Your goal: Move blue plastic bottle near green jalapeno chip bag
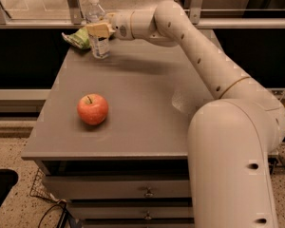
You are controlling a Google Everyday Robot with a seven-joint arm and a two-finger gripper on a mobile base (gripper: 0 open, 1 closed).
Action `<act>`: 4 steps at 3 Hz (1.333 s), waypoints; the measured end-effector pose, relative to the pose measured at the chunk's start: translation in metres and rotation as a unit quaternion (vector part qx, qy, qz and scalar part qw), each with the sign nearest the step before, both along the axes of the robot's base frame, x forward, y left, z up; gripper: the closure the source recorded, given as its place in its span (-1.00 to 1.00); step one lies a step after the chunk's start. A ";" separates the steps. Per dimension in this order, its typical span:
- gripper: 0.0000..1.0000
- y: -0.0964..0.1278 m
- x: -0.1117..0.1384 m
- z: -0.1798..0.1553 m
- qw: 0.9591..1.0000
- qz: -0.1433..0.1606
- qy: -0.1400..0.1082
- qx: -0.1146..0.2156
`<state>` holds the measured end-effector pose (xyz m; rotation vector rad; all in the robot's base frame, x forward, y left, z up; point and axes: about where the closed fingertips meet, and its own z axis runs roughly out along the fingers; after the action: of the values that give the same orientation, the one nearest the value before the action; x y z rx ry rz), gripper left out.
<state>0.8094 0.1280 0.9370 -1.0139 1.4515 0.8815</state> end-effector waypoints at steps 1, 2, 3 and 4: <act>0.63 0.007 -0.003 -0.006 1.000 -0.002 -0.007 -0.019; 0.17 0.010 -0.003 -0.007 1.000 0.000 -0.006 -0.018; -0.32 0.014 -0.004 -0.008 1.000 0.003 -0.005 -0.018; -0.79 0.017 -0.005 -0.009 1.000 0.005 -0.004 -0.018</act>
Offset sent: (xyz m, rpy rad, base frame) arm -0.0021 0.0055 -0.0052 -0.0313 -0.0113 -0.0037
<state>0.8046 0.1449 0.9276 -1.0516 1.4614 0.8601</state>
